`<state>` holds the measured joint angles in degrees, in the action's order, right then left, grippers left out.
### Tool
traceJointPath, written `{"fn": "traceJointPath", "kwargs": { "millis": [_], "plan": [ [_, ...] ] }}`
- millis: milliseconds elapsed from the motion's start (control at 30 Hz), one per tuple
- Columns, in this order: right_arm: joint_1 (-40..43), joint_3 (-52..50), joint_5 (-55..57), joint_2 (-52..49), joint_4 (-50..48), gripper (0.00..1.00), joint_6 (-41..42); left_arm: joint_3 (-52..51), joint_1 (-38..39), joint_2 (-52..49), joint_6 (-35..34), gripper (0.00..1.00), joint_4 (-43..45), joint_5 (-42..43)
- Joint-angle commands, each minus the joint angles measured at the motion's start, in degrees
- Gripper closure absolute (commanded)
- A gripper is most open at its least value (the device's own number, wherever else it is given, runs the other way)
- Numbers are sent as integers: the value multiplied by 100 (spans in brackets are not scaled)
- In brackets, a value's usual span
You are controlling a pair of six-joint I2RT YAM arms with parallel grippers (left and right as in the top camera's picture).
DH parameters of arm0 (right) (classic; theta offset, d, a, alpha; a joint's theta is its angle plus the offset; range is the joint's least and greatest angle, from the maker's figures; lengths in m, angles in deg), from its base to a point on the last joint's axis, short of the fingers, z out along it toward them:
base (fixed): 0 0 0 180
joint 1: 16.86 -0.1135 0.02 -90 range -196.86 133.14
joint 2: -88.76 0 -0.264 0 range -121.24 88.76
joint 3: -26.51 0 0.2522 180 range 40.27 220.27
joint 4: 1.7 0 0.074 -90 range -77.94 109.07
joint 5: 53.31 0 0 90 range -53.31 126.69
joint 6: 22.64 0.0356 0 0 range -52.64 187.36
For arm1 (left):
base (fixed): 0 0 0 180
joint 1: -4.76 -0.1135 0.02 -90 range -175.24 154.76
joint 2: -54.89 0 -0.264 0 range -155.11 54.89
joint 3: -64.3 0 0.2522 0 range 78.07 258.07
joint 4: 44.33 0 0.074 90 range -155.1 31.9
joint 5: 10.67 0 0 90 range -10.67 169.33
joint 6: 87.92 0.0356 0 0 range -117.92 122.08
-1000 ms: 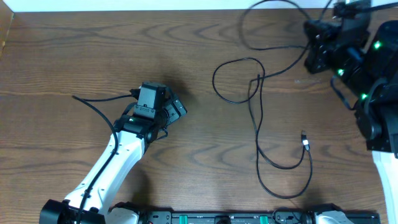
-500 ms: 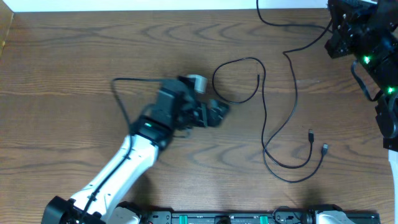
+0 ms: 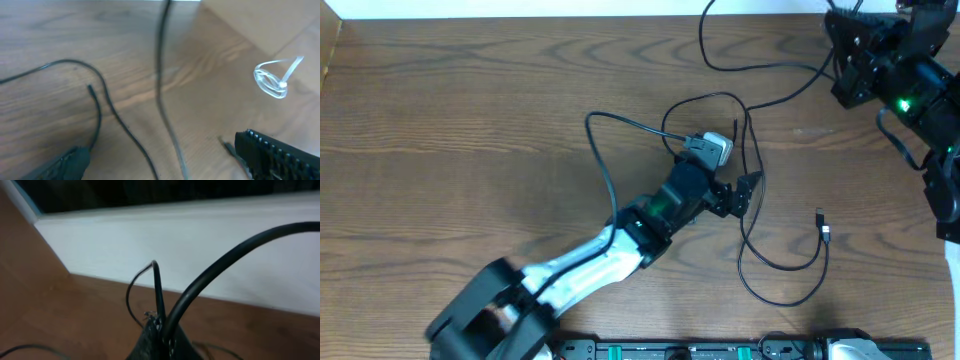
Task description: Untangle cables
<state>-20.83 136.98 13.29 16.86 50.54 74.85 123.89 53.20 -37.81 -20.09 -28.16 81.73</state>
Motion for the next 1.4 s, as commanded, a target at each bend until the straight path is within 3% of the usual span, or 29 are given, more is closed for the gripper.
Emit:
{"fn": "traceJointPath", "kwargs": {
  "millis": [0, 233, 400, 567, 833, 967, 1200, 1367],
  "plan": [
    [17, 116, 291, -13, 470, 99, 61, 52, -22, -461, 114, 2, 151, -354],
    [17, 103, 2177, -243, 2717, 99, 807, 52, -39, -551, 116, 2, 70, -354],
    [-28, 90, 1998, -769, 4301, 99, 1130, 52, -140, -551, 116, 2, -240, -354],
    [-319, -168, 2004, -1311, 5073, 99, 1552, 52, -363, -549, 116, 2, -1010, -352],
    [-994, -1556, 1941, -1502, 5154, 99, 2238, 52, -743, -223, 116, 2, -2271, -354],
    [-1486, -2494, 1401, -1502, 4824, 99, 2245, 52, -999, 74, 142, 2, -2721, -356],
    [-2260, -3637, 962, -1502, 3899, 99, 2251, 52, -1427, 125, 245, 2, -3602, -1093],
    [-2688, -4454, 933, -1502, 2636, 99, 2463, 52, -1681, 125, 245, 2, -3963, -1296]
  ]
}}
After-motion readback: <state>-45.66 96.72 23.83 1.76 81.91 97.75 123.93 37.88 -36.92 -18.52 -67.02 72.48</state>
